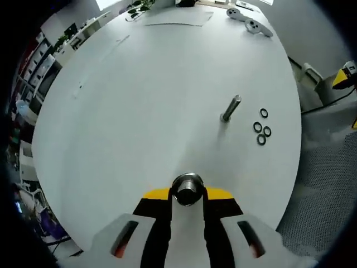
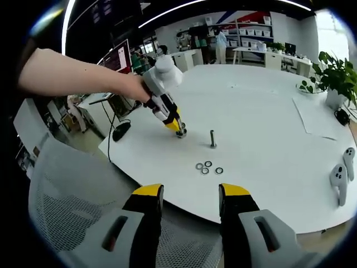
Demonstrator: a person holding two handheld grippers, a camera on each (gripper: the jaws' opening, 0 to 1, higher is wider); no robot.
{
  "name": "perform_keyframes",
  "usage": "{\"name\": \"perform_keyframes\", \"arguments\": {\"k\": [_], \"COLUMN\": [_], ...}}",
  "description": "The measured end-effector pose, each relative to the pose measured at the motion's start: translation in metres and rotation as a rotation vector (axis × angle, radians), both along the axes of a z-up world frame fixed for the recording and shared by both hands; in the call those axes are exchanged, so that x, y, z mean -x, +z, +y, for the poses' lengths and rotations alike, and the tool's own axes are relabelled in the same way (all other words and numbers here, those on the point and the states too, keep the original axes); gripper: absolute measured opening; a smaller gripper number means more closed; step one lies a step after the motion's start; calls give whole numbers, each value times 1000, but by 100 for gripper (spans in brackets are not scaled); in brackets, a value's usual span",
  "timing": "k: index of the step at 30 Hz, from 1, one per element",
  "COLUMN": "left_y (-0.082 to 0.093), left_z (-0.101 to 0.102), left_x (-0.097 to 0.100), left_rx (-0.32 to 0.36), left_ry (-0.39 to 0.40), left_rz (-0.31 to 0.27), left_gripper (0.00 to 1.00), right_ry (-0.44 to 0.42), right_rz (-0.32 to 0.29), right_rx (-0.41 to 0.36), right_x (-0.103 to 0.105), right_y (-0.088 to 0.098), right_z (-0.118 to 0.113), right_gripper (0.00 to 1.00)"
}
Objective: Place the washer onto the threaded stud by aligning its center hole with the stud, sliding it down to the base, and recovering from edge contact or off-axis alignment until the washer reaches the visible bottom stop.
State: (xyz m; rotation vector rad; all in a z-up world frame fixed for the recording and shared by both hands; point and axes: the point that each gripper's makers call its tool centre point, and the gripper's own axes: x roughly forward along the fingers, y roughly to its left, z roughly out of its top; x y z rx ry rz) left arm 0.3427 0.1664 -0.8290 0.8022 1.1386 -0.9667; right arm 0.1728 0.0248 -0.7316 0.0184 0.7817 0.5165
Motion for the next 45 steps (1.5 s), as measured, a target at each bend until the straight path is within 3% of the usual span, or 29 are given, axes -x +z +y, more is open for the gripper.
{"name": "perform_keyframes", "arguments": {"k": [10, 21, 28, 31, 35, 38, 40, 45], "left_y": [-16, -13, -1, 8, 25, 40, 45, 59], "left_z": [1, 0, 3, 8, 15, 25, 34, 42], "left_x": [2, 1, 3, 7, 17, 26, 36, 58], "left_rx": [-29, -1, 30, 52, 140, 181, 191, 320], "left_ry": [-6, 43, 89, 136, 264, 303, 348, 515], "left_rz": [12, 20, -45, -72, -97, -165, -168, -151], "left_gripper": [19, 21, 26, 27, 27, 30, 30, 29], "right_ry": [-8, -18, -4, 2, 19, 11, 14, 36], "right_rz": [1, 1, 0, -5, -12, 10, 8, 17], "right_rx": [-1, -5, -5, -9, -17, 4, 2, 3], "right_x": [0, -1, -1, -1, -1, 1, 1, 3], "right_y": [0, 0, 0, 1, 2, -2, -1, -3], "right_z": [-1, -2, 0, 1, 5, 1, 2, 5], "right_gripper": [42, 42, 41, 41, 41, 41, 41, 41]}}
